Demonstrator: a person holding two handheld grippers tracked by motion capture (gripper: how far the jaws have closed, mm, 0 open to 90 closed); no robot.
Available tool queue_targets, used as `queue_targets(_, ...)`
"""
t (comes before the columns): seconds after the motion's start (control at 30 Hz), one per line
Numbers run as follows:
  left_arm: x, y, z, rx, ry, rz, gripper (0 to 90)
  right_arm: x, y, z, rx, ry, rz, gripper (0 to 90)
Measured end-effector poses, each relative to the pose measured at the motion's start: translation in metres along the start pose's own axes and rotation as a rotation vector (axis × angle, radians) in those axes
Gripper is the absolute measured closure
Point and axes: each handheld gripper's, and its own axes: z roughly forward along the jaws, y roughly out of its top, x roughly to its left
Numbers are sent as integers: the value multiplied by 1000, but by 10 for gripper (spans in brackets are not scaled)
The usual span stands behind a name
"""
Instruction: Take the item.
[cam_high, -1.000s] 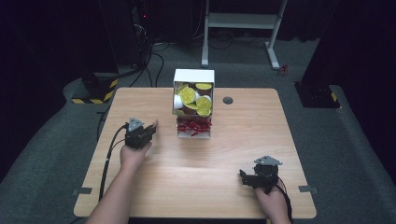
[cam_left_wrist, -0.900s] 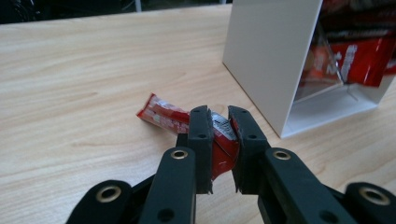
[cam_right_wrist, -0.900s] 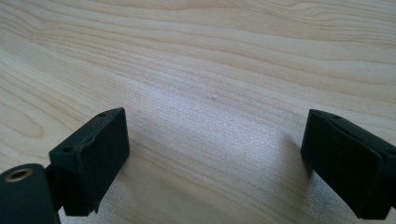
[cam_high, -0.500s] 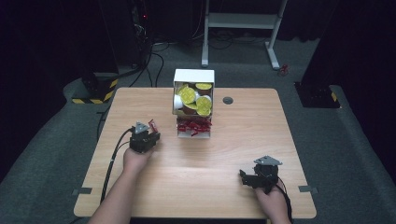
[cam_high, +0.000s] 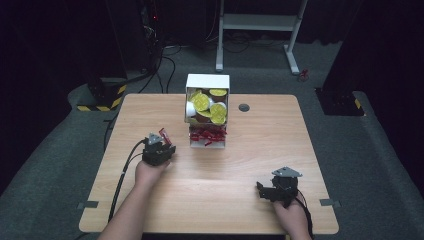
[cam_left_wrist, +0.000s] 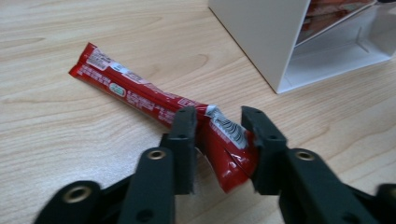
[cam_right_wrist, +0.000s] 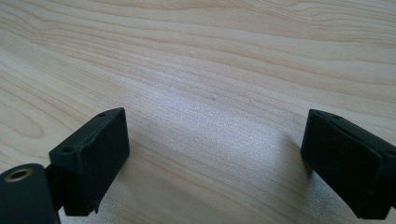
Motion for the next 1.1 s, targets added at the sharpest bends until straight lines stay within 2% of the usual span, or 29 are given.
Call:
queue_targets(0.07,0,0,-1,5,-17,-14,622,0,0,0,0,-1,-1,78)
queue_targets(0.37,0,-5,-14,-3,-37,-24,504,0,0,0,0,0,0,78)
queue_targets(0.57,1,-7,-25,-36,-52,-56,501,0,0,0,0,-1,-1,78)
queue_targets(0.87,-4,-8,-48,-72,-69,-44,454,0,0,0,0,0,0,78)
queue_targets(1.1,-8,-11,-65,-84,-62,-24,417,0,0,0,0,0,-1,78)
